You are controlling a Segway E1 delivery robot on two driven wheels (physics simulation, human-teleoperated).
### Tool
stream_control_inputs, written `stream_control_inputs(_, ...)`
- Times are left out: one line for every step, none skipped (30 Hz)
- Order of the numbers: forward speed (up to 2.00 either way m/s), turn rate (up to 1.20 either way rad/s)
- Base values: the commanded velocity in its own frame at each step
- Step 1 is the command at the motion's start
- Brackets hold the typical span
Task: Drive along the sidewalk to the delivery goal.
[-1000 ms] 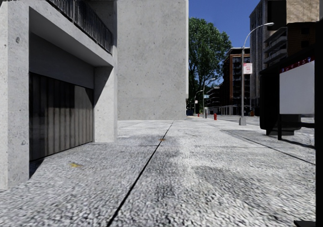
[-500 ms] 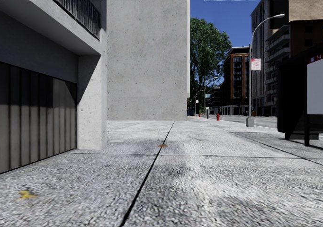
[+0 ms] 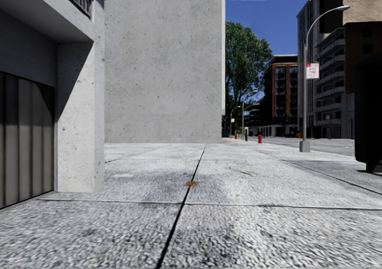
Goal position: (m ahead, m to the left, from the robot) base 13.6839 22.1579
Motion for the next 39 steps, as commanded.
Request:
stream_control_inputs(2.0,0.0)
stream_control_inputs(2.0,0.0)
stream_control_inputs(2.0,0.0)
stream_control_inputs(2.0,0.0)
stream_control_inputs(2.0,0.0)
stream_control_inputs(2.0,0.0)
stream_control_inputs(2.0,0.0)
stream_control_inputs(2.0,0.0)
stream_control_inputs(2.0,0.0)
stream_control_inputs(2.0,0.0)
stream_control_inputs(2.0,0.0)
stream_control_inputs(2.0,0.0)
stream_control_inputs(2.0,0.0)
stream_control_inputs(2.0,0.0)
stream_control_inputs(2.0,0.0)
stream_control_inputs(2.0,0.48)
stream_control_inputs(2.0,0.47)
stream_control_inputs(2.0,0.46)
stream_control_inputs(2.0,0.46)
stream_control_inputs(2.0,0.46)
stream_control_inputs(2.0,0.46)
stream_control_inputs(2.0,0.45)
stream_control_inputs(2.0,0.45)
stream_control_inputs(2.0,0.45)
stream_control_inputs(2.0,0.45)
stream_control_inputs(2.0,0.45)
stream_control_inputs(2.0,0.45)
stream_control_inputs(2.0,0.47)
stream_control_inputs(2.0,0.47)
stream_control_inputs(2.0,0.48)
stream_control_inputs(2.0,0.48)
stream_control_inputs(2.0,0.48)
stream_control_inputs(2.0,0.48)
stream_control_inputs(2.0,0.48)
stream_control_inputs(2.0,0.48)
stream_control_inputs(2.0,0.48)
stream_control_inputs(2.0,0.48)
stream_control_inputs(2.0,0.48)
stream_control_inputs(2.0,0.48)
